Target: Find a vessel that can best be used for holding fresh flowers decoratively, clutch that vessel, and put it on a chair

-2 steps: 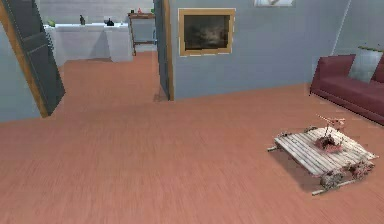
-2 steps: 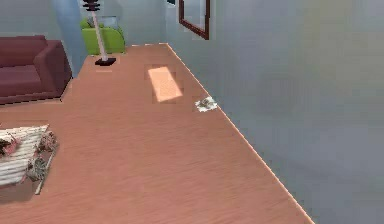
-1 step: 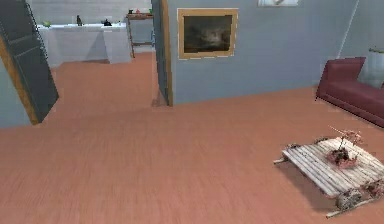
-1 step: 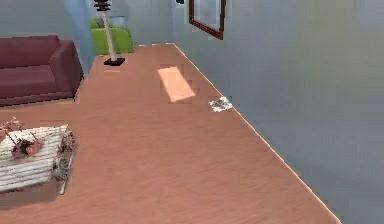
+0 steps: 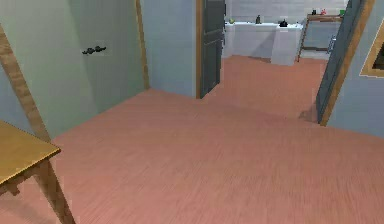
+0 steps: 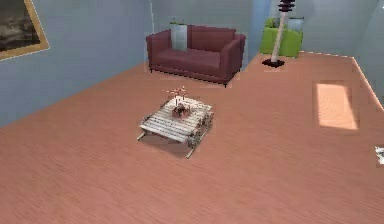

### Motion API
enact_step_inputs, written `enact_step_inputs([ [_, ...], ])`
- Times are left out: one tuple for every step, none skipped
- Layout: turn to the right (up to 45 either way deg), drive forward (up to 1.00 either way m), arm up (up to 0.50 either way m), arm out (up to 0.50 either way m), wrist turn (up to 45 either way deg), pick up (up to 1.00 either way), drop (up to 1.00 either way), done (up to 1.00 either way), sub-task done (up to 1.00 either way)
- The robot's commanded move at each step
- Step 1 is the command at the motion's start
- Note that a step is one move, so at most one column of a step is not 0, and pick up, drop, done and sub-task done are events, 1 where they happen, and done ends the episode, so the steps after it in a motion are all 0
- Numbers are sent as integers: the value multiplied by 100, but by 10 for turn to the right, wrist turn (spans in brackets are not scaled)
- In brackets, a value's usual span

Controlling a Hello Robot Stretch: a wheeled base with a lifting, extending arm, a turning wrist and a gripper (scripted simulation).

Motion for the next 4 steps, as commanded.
enact_step_inputs([
  [-150, 0, 0, 0, 0, 0, 0, 0, 0],
  [0, 30, 0, 0, 0, 0, 0, 0, 0],
  [-450, 0, 0, 0, 0, 0, 0, 0, 0],
  [-450, 0, 0, 0, 0, 0, 0, 0, 0],
])
